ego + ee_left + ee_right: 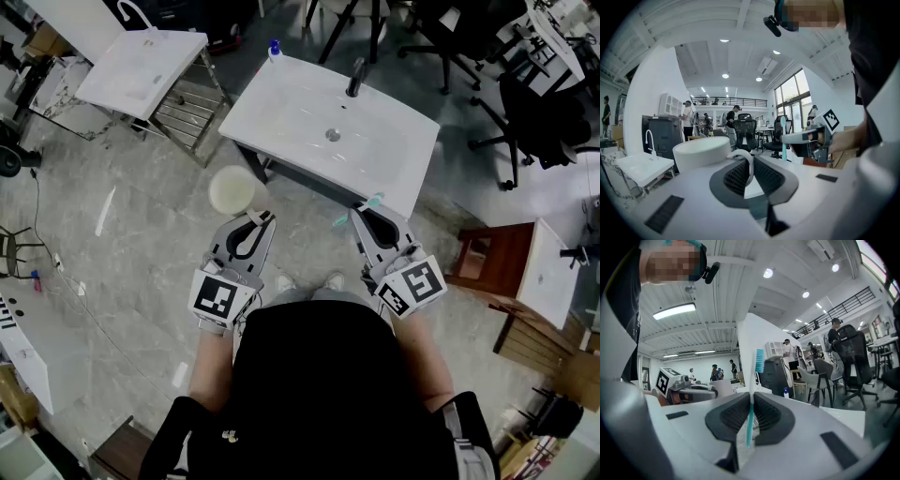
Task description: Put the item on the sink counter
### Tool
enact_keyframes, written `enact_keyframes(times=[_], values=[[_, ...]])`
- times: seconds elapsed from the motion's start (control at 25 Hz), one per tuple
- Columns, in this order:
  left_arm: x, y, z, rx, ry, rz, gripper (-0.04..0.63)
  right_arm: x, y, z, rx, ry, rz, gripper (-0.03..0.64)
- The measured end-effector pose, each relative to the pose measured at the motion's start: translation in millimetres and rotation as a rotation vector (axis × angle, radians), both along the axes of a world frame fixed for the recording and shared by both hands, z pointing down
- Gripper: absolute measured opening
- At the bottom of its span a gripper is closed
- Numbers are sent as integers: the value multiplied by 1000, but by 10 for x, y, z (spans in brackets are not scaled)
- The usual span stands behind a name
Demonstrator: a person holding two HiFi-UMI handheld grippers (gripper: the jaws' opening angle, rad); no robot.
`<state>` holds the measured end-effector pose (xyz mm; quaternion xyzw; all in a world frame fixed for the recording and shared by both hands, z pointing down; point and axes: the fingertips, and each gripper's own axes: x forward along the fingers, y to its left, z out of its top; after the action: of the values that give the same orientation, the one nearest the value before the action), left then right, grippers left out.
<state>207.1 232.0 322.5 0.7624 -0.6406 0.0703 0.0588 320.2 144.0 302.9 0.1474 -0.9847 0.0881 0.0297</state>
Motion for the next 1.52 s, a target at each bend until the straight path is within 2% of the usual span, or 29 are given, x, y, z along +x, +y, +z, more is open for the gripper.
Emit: enact_keyframes(times=[0.2,0.32,0.44,0.6,0.96,1.24,1.52], values=[[-50,97,-18,24,14,7,41,-94,123,25,3,4,-4,46],[-99,178,48,2,19,8,41,-144,177,35,-1,11,0,46],[-177,226,30,22,7,15,41,-217,220,45,-9,13,4,46],[-336,357,116,7,24,12,41,-344,276,40,-13,13,17,46],[-540,357,146,38,-6,61,41,-553,295,133,0,52,75,46],[-660,154,269,13,10,51,41,-681,48,254,-17,67,70,46],[-901,-306,380,-9,26,12,41,-971,-487,288,-20,73,34,46]])
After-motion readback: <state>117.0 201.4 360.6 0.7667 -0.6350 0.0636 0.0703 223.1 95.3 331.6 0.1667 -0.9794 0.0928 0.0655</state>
